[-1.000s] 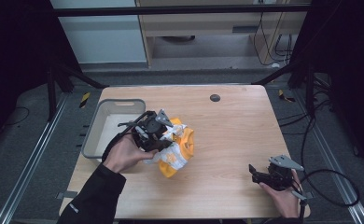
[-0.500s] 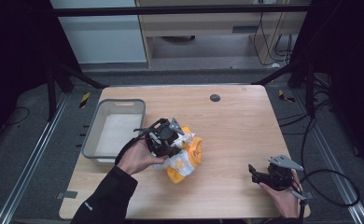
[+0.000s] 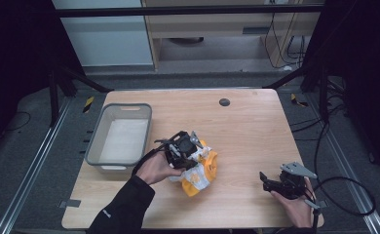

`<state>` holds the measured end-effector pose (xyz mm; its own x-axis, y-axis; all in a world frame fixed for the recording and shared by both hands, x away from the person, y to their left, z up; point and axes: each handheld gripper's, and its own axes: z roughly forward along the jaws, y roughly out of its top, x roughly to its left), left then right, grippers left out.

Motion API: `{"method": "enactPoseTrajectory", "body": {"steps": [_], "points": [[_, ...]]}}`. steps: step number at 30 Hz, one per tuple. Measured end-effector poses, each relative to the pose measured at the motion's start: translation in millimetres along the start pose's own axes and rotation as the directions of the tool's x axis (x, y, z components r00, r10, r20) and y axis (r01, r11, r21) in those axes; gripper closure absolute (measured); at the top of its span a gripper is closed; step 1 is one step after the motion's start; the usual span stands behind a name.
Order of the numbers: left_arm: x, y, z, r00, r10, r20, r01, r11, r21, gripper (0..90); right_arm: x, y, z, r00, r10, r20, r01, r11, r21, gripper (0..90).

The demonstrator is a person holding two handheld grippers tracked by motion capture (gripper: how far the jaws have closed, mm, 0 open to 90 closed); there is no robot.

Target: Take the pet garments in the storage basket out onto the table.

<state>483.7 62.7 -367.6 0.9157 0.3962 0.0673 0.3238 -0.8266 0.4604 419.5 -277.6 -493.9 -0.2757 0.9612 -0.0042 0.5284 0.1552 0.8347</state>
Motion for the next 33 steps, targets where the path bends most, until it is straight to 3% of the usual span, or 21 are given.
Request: {"method": "enactPoseTrajectory", "body": {"steps": [17,24,33], "points": [[-0.8,-2.9,34.3,0.9988,-0.025,0.041,0.023,0.9989,0.04,75.5,-0.5,-0.5,0.2,1.0,-0.004,0.002,0.004,1.0,0.001,10.3],[-2.7,-6.0,45.5,0.9985,-0.016,0.052,0.014,0.9989,0.045,73.5,-0.3,-0.6,0.2,1.0,-0.004,-0.001,0.004,1.0,0.002,10.3],[-2.9,-10.5,51.6,0.9981,-0.035,0.051,0.033,0.9985,0.044,64.1,-0.1,-0.7,0.5,1.0,0.0,-0.001,0.0,1.0,0.005,10.4]]}}
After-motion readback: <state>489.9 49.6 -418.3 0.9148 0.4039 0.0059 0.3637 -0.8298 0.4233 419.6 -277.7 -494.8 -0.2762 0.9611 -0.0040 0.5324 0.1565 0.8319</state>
